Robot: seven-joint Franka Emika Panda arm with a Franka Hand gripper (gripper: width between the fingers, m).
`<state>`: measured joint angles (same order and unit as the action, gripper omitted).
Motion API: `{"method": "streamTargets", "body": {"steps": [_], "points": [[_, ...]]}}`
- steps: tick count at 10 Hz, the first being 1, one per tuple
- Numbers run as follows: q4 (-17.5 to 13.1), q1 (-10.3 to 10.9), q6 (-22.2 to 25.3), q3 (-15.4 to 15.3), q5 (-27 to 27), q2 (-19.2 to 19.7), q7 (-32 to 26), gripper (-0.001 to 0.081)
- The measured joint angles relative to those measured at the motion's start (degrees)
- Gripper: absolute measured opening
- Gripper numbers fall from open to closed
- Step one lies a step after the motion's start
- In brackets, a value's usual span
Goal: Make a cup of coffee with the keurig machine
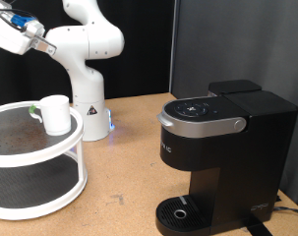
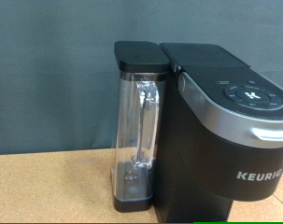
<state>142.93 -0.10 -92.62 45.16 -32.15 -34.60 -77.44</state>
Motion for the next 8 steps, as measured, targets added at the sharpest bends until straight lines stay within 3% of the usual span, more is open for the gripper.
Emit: {"method": "streamTargets", "body": {"steps": [3,6,8], "points": [[-1.2,-0.5,2.9,1.9,4.9,0.1,-0.1,0.0],[-5.3,-1.1,9.8,6.9,9.1,0.2,-0.4,0.0],[-7.9,-1.1,11.4,10.5,10.3,0.5,-0.9,0.0]]}}
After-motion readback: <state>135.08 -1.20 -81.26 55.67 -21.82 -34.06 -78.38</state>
